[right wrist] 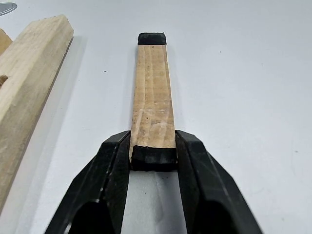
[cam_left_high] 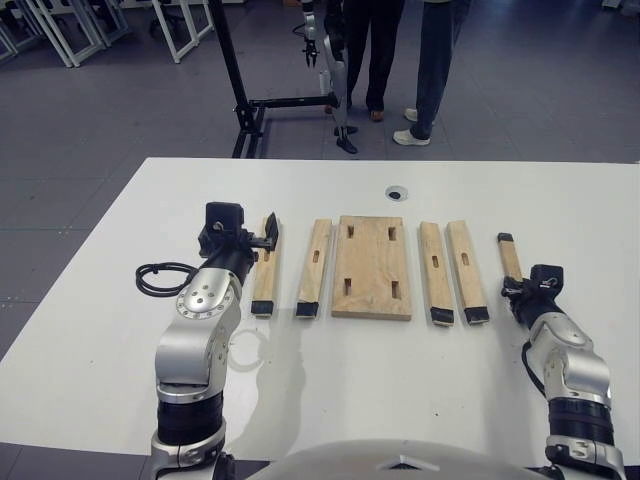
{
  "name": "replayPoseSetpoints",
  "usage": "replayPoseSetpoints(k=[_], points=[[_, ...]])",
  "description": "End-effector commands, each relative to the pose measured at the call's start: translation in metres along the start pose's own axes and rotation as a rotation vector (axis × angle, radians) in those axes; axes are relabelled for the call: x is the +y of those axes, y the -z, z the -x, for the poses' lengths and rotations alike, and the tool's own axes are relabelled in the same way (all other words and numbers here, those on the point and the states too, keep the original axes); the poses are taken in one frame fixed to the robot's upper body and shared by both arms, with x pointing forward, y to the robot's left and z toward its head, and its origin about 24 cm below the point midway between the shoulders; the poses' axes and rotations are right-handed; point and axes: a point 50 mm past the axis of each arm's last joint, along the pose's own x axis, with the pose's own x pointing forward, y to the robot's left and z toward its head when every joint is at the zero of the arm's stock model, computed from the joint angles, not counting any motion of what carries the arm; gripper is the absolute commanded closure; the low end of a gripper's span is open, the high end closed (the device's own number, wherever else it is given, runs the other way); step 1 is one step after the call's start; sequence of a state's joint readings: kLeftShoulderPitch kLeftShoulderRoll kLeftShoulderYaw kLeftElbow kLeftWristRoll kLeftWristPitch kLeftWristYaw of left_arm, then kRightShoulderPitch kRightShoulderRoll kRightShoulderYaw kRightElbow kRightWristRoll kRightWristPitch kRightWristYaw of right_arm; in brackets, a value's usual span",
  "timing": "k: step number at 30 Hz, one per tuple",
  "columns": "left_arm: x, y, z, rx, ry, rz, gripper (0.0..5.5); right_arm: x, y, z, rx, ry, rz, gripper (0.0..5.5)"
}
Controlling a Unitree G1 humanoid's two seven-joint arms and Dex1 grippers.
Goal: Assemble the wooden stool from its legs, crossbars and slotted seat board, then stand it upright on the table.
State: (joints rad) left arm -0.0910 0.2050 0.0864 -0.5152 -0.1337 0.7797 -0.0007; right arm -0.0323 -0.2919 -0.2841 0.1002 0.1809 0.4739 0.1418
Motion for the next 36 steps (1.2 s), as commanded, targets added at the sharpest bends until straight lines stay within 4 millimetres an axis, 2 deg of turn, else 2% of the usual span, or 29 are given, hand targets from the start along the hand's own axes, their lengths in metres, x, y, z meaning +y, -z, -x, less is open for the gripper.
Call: replayPoseSetpoints(k=[1, 3, 5, 7, 9, 13, 16, 18, 20, 23, 27, 36], points=[[0.008, -0.002, -0.005, 0.003, 0.005, -0.01, 1.13, -0.009, -0.041, -0.002, -0.105, 0.036, 0.036, 4.2], [0.013, -0.006, -0.009, -0.006, 0.015, -0.015, 1.13, -0.002, -0.08, 0.0, -0.233, 0.006, 0.059, 4.2], [0.02, -0.013, -0.015, -0.021, 0.061, -0.012, 1.13, 0.016, -0.117, 0.007, -0.354, -0.079, 0.072, 4.2], [0.02, -0.018, -0.021, -0.014, 0.154, 0.037, 1.13, 0.039, -0.134, 0.014, -0.411, -0.185, 0.076, 4.2], [0.017, -0.023, -0.028, 0.016, 0.307, 0.204, 1.13, 0.064, -0.143, 0.02, -0.441, -0.303, 0.09, 4.2], [0.024, -0.05, -0.04, -0.007, 0.529, 0.409, 1.13, 0.11, -0.152, 0.025, -0.475, -0.506, 0.144, 4.2], [0.019, -0.069, -0.043, -0.018, 0.719, 0.577, 1.13, 0.145, -0.15, 0.037, -0.505, -0.657, 0.206, 4.2], [0.016, -0.075, -0.047, -0.015, 0.804, 0.721, 1.13, 0.163, -0.148, 0.045, -0.524, -0.739, 0.225, 4.2], [0.014, -0.074, -0.053, 0.016, 0.82, 0.818, 1.13, 0.176, -0.15, 0.05, -0.551, -0.788, 0.246, 4.2], [0.007, -0.068, -0.061, 0.072, 0.824, 0.928, 1.13, 0.188, -0.158, 0.057, -0.596, -0.82, 0.262, 4.2], [0.0, -0.066, -0.064, 0.109, 0.825, 0.953, 1.13, 0.197, -0.164, 0.062, -0.626, -0.838, 0.248, 4.2], [-0.01, -0.08, -0.06, 0.102, 0.908, 0.949, 1.13, 0.203, -0.156, 0.064, -0.608, -0.85, 0.237, 4.2]])
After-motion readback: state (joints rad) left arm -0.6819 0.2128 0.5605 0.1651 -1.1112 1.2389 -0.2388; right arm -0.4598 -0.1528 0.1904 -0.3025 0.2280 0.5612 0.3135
